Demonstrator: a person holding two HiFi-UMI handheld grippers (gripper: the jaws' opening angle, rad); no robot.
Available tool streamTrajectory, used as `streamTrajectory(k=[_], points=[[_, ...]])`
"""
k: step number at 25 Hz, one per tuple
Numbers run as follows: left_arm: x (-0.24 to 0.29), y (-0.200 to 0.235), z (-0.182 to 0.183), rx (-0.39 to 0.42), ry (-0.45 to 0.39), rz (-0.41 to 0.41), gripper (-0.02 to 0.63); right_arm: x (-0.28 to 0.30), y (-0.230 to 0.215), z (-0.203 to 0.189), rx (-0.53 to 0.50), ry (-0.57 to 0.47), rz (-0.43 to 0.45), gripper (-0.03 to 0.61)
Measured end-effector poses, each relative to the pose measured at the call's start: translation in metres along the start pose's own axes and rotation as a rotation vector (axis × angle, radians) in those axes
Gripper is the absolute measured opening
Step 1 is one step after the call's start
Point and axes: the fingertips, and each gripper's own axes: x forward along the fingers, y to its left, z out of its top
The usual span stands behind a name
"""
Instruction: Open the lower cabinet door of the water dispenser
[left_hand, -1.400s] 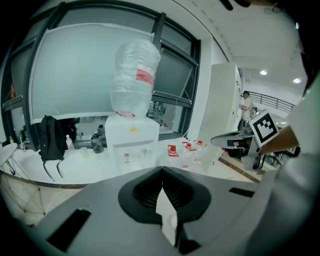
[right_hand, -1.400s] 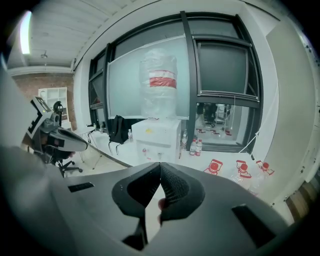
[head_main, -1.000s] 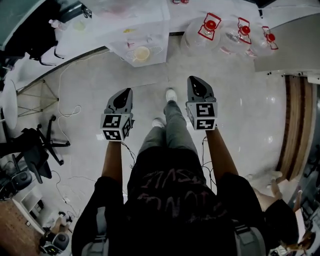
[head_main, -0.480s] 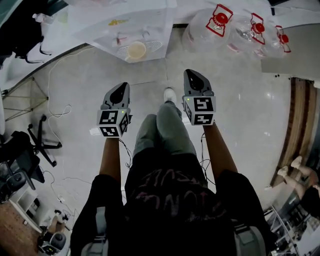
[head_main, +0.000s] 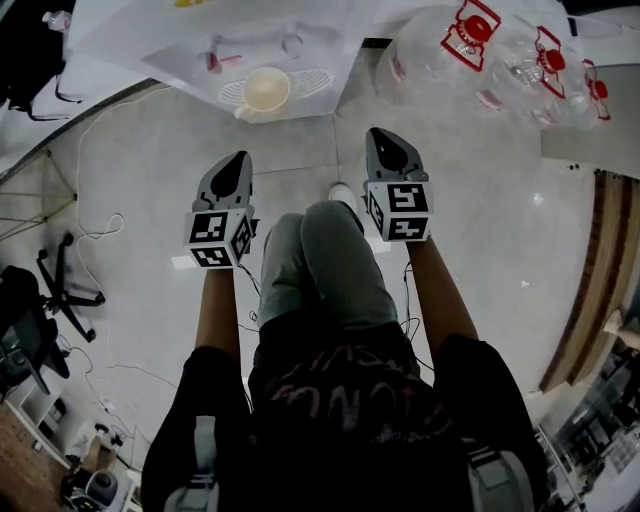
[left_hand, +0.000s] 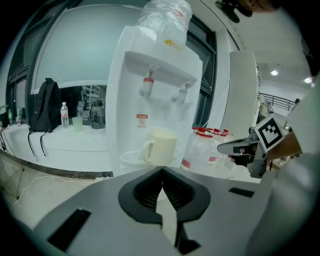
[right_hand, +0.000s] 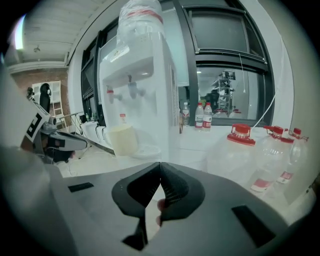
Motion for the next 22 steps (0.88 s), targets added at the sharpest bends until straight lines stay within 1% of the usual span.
streamTrajectory(k=[3, 12, 16, 19, 22], points=[[0.023, 0.012, -0.023, 0.009, -0.025, 0.01, 0.011, 0.03, -0.007, -0.028, -0.026, -0.013, -0.003, 0.014], [0.079, 0.045, -0.097, 0.027, -0.073, 0.045, 0.011, 0.104, -0.017, -0.097, -0.036, -0.055, 0.006, 0.014], [0.098, 0.061, -0.117, 0.047, -0.11, 0.059, 0.011, 0.135, -0.015, -0.117, -0.049, -0.079, 0.013, 0.014], [0.111, 0.074, -0.131, 0.066, -0.124, 0.061, 0.011, 0.155, -0.017, -0.128, -0.041, -0.099, 0.013, 0.015], [0.122, 0.085, -0.143, 0.084, -0.13, 0.066, 0.011, 0.174, -0.021, -0.136, -0.054, -0.114, 0.011, 0.023]])
